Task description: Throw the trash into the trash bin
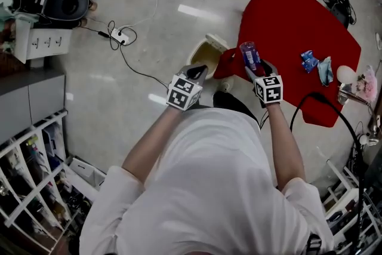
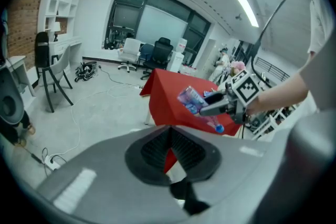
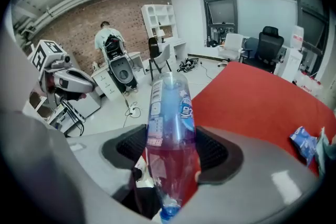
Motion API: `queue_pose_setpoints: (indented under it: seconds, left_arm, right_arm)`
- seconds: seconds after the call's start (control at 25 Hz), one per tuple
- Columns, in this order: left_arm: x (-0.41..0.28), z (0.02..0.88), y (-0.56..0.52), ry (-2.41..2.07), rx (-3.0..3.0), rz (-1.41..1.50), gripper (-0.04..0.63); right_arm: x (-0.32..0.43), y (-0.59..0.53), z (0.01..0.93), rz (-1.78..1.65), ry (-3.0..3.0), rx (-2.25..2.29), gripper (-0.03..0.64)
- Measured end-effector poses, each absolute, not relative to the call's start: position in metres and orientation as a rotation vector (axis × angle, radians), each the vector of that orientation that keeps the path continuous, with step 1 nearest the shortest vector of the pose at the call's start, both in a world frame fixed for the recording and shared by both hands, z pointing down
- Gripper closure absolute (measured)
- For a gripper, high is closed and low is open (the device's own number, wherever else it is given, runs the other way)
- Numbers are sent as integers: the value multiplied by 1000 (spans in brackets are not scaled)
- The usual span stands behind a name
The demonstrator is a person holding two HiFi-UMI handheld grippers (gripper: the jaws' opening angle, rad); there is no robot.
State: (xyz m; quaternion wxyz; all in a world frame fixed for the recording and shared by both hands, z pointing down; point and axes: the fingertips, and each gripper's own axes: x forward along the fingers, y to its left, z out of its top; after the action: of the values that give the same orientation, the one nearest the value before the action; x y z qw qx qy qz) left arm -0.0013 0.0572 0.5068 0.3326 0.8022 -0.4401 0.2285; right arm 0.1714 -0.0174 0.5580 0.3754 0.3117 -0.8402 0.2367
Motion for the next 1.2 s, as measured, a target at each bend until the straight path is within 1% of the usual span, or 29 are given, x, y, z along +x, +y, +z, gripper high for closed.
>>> queue_pose_setpoints:
  seconds: [0.56,0.76,0.92,1.2]
  left_arm:
    - [-76,530,91,-1135,2053,599,591]
    - [-98,549,100,-1128,2048,637,591]
    - [-107,570,104,-1095,2036,644,591]
    - [-107,614,101,-1046,2067,669,591]
  right_arm:
    - [57,42,570,668,-2178,652,322]
    - [30,51,589,768,-2178,685,322]
    - [13,55,615,878,-2151,731,322]
    - [3,61,682,958,-2071,769,322]
